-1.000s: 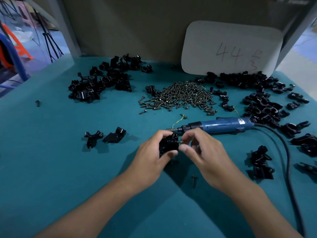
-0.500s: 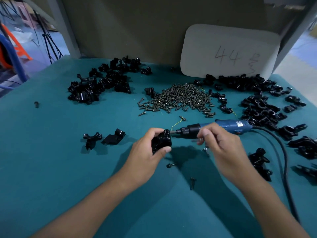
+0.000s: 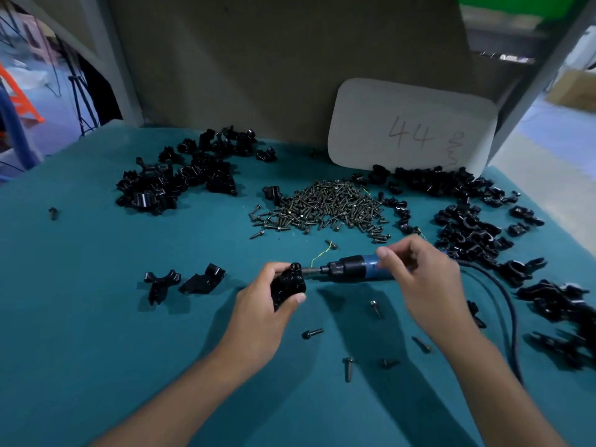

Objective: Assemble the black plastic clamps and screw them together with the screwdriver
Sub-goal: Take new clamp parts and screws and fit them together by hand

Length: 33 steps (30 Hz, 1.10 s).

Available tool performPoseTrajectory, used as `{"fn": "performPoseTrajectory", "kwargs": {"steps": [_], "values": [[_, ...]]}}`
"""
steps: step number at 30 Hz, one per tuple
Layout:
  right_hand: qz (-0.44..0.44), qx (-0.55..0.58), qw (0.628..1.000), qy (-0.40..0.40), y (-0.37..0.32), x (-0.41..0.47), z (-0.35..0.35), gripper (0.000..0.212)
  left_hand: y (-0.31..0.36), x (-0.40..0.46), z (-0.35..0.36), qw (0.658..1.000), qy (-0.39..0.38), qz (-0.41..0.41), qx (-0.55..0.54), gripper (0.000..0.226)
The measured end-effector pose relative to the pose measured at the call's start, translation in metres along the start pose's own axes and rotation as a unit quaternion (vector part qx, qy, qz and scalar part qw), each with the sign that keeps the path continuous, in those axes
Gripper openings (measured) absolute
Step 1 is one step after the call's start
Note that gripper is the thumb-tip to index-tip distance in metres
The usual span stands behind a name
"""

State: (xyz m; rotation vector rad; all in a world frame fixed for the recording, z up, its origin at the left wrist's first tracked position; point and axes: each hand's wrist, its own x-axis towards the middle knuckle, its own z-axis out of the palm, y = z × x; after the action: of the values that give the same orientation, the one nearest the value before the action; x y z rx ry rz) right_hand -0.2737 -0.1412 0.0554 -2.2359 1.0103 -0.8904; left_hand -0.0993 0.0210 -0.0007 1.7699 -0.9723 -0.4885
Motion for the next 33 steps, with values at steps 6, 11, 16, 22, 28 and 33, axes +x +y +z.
{"fn": "performPoseTrajectory", "kwargs": {"steps": [6, 11, 16, 22, 28, 33], "values": [[-0.036, -0.122, 0.980, -0.155, -0.015, 0.094, 0.045, 0.008, 0.002, 0.000, 0.000, 1.000, 0.002, -0.001, -0.011, 0.031], [-0.022, -0.192, 0.945, -0.263, -0.025, 0.129, 0.106, 0.024, 0.001, 0.001, -0.001, 1.000, 0.004, -0.006, -0.021, 0.031], [-0.004, -0.275, 0.929, -0.248, -0.028, 0.133, 0.123, 0.008, -0.001, 0.004, -0.002, 1.000, 0.006, -0.007, -0.028, 0.031], [-0.020, -0.201, 0.962, -0.184, -0.036, 0.118, 0.102, 0.014, 0.001, 0.003, -0.004, 0.999, 0.011, -0.007, -0.036, 0.031], [-0.134, -0.041, 0.985, -0.098, -0.030, 0.011, 0.041, 0.019, 0.002, 0.002, -0.005, 0.999, -0.015, 0.018, -0.046, 0.029], [-0.169, 0.020, 0.985, -0.015, -0.027, -0.029, 0.037, 0.023, 0.004, -0.001, -0.005, 0.997, -0.050, 0.039, -0.048, 0.029]]}}
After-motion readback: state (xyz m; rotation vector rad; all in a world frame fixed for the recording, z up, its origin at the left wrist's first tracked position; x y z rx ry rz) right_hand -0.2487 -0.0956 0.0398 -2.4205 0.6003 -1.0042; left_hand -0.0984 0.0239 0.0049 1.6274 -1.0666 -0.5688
